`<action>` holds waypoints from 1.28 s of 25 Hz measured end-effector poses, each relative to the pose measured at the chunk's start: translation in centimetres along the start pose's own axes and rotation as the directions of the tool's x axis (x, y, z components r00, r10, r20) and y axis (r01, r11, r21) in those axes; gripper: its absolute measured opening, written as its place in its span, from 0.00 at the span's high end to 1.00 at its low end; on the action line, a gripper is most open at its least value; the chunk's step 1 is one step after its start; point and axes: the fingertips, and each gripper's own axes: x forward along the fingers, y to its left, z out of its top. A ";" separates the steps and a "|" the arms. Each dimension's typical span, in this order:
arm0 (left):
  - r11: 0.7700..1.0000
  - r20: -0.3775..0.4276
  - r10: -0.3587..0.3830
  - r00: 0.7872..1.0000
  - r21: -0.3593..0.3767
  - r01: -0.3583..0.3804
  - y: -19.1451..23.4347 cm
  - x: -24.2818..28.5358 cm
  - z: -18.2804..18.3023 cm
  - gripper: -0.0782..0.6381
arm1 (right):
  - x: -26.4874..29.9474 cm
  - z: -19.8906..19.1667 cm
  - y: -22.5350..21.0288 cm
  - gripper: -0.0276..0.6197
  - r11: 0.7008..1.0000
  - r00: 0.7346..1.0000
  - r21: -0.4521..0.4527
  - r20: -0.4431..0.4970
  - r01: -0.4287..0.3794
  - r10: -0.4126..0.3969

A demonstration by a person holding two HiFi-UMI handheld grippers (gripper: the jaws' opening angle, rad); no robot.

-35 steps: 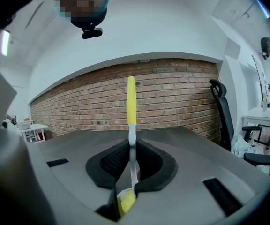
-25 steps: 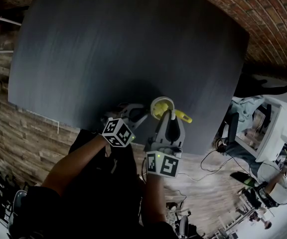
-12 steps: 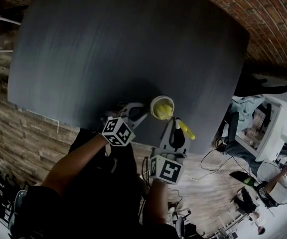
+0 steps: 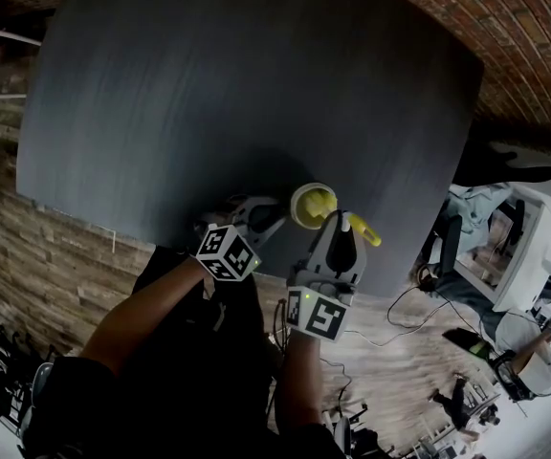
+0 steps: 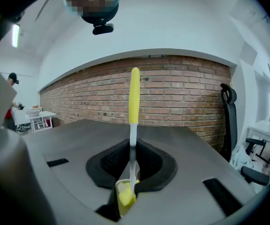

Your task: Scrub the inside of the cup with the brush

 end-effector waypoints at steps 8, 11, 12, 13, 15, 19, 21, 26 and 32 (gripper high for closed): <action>1.000 -0.004 0.001 1.000 -0.006 -0.001 -0.2 0.2 0.1 0.77 | -0.6 0.3 1.1 0.86 0.996 0.998 0.055 -0.010 -0.068 0.068; 1.000 -0.007 0.003 1.000 -0.009 -0.003 -0.1 0.2 0.1 0.77 | -1.7 -0.2 1.3 0.86 0.995 0.994 0.038 -0.063 -0.087 0.089; 1.000 -0.007 0.003 1.000 -0.010 -0.003 -0.1 0.2 0.1 0.77 | -2.1 -0.3 1.3 0.87 0.996 0.993 0.024 -0.082 -0.085 0.087; 1.000 -0.008 0.004 1.000 -0.010 -0.004 -0.1 0.2 0.1 0.77 | -2.3 -0.3 1.3 0.87 0.997 0.992 0.009 -0.099 -0.075 0.076; 1.000 -0.009 0.005 1.000 -0.011 -0.005 -0.1 0.2 0.0 0.77 | -2.6 -0.2 1.1 0.87 0.998 0.992 -0.031 -0.122 -0.046 0.042; 1.000 -0.010 0.009 1.000 -0.013 -0.009 -0.1 0.2 0.0 0.77 | -2.2 -0.1 -0.1 0.86 0.996 0.996 -0.091 -0.086 -0.011 0.003; 1.000 -0.010 0.008 1.000 -0.012 -0.008 -0.1 0.2 0.0 0.77 | -1.5 0.4 -0.2 0.86 0.995 1.000 -0.098 -0.029 -0.001 -0.002; 1.000 -0.011 0.002 1.000 -0.011 -0.003 -0.1 0.4 0.2 0.77 | 0.0 0.3 0.3 0.86 0.996 1.000 -0.084 0.003 -0.003 0.003; 1.000 -0.011 0.004 1.000 -0.013 -0.004 -0.1 0.3 0.1 0.77 | 0.3 0.2 1.1 0.86 0.999 0.999 -0.014 0.017 -0.032 0.032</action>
